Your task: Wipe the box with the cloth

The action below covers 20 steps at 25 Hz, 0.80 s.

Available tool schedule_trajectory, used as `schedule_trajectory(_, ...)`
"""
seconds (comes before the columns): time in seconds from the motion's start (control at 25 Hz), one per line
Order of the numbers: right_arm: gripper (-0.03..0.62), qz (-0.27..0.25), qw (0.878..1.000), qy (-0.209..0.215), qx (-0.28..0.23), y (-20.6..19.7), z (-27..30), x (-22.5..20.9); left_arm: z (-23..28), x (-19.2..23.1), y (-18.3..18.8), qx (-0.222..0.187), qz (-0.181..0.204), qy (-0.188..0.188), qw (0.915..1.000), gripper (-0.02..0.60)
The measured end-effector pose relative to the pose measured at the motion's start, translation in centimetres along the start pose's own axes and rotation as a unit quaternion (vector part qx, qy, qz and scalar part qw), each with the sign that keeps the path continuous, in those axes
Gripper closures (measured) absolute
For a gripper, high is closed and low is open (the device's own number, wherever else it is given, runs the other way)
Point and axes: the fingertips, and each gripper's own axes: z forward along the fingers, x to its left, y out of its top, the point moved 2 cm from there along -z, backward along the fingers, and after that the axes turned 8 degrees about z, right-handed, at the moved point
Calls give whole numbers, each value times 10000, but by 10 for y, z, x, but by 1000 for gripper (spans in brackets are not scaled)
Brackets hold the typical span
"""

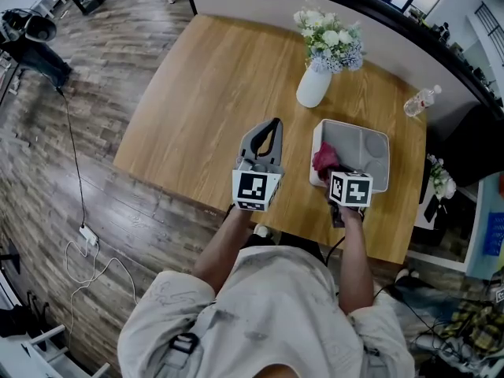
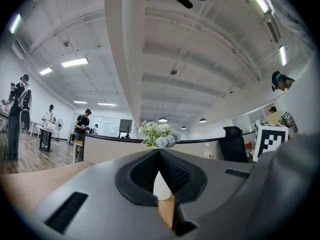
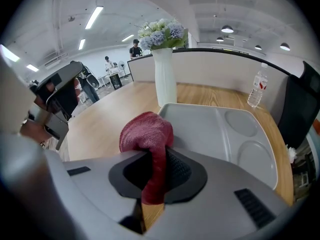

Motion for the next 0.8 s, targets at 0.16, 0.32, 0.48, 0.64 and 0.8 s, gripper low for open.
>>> schedule_trajectory(0.16,531,65,9999,100,19,-1,1,-2,1,-3,-1,37,20,-35,10000,571)
schedule_trajectory(0.32,531,109,9999,100,-10,0,-4,-4,5,-8,-1,43,71,-79,9999,571)
schedule_trajectory(0.48,531,165,9998,103,-47,-2,-6,-14,9,-16,0,54,100,-140,9998,571)
schedule_trajectory(0.64,531,202,9998,9,-75,-4,-13,-27,14,-26,-1,72,109,-227,9997,571)
schedule_trajectory(0.8,531,273,9995,-116,-115,-6,-20,-43,21,-38,-1,67,114,-361,9993,571)
